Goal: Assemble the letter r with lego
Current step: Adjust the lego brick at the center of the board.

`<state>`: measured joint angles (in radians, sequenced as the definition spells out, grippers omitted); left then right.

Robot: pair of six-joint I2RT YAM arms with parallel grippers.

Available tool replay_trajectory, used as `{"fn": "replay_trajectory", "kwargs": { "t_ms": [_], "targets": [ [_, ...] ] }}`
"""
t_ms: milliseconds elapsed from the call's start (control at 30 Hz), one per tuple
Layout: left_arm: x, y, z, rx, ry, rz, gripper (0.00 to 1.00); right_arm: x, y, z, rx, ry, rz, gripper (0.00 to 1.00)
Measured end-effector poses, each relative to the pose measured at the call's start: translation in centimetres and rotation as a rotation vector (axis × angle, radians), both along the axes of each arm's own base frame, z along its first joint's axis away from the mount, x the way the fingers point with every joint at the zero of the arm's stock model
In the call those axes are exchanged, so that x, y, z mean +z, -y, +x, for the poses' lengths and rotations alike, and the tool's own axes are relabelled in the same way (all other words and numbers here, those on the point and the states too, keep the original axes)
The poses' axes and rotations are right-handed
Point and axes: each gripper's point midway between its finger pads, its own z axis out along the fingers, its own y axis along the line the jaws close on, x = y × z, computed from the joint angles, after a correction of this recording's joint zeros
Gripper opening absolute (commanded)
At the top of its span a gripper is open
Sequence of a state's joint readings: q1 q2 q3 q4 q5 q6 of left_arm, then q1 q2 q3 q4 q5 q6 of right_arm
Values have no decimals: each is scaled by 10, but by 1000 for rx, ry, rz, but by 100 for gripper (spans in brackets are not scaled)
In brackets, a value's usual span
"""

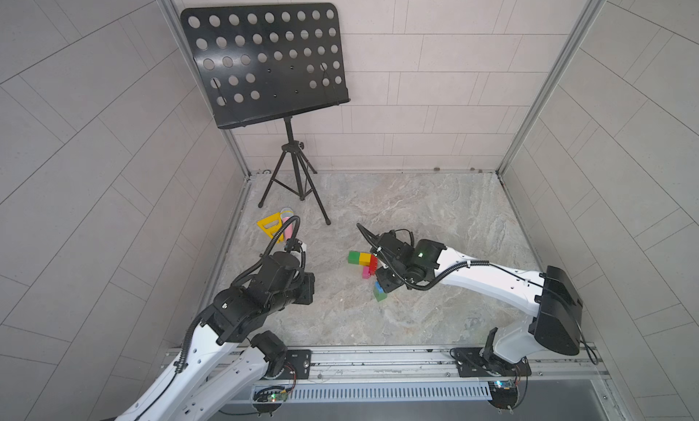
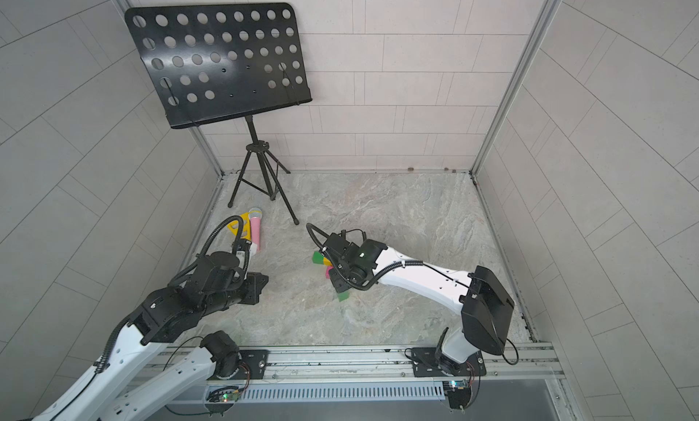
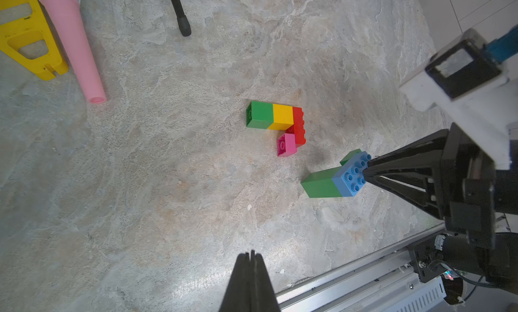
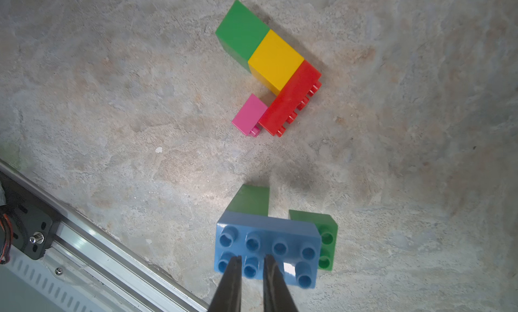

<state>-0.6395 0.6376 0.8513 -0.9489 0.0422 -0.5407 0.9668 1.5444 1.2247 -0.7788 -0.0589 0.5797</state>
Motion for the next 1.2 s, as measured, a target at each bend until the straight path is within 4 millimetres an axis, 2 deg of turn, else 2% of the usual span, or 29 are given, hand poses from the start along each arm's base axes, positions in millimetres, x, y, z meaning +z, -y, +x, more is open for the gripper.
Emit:
{"fn": "replay_trajectory", "kwargs": {
  "t_ms": [500, 1200],
  "targets": [
    [0, 0, 0, 0, 7, -5, 0, -13, -1, -3, 8, -27, -63, 18],
    [0, 1, 1, -2, 9, -9, 0, -15, -5, -2, -29, 3, -72, 18]
  ]
}}
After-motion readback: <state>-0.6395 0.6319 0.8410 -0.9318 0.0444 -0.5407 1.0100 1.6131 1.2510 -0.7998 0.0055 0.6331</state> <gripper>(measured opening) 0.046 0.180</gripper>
